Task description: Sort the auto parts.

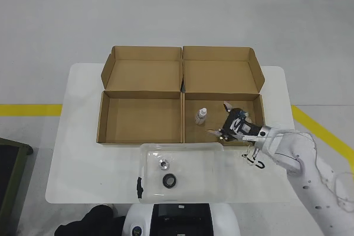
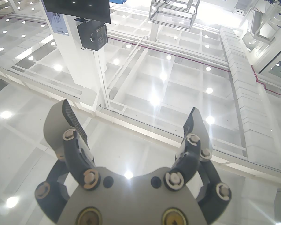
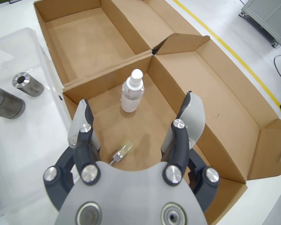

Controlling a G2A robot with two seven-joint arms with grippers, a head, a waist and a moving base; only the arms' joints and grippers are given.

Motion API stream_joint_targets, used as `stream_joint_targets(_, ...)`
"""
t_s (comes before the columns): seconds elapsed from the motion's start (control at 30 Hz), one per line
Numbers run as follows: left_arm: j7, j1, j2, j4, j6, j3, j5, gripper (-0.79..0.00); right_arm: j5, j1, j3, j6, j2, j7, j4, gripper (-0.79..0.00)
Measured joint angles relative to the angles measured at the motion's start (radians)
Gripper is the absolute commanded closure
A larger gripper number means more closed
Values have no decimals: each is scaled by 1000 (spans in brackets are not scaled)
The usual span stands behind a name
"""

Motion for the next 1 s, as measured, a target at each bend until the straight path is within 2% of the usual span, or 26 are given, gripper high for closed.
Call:
stream_joint_targets(0.2,0,0,0,0,0,0,0,-785,-13,-64,4,-51,8,46,-132,-708)
stream_joint_targets(0.43,0,0,0,0,0,0,0,-785,-61,-114,-63,-111,8,77,-228,-711)
stream_joint_targets(0.67,0,0,0,0,0,0,0,-785,-109,-105,-177,-128,-5,80,-216,-711)
stream_joint_targets(1.0,0,0,0,0,0,0,0,-785,-167,-38,-309,-134,-31,59,-124,-690)
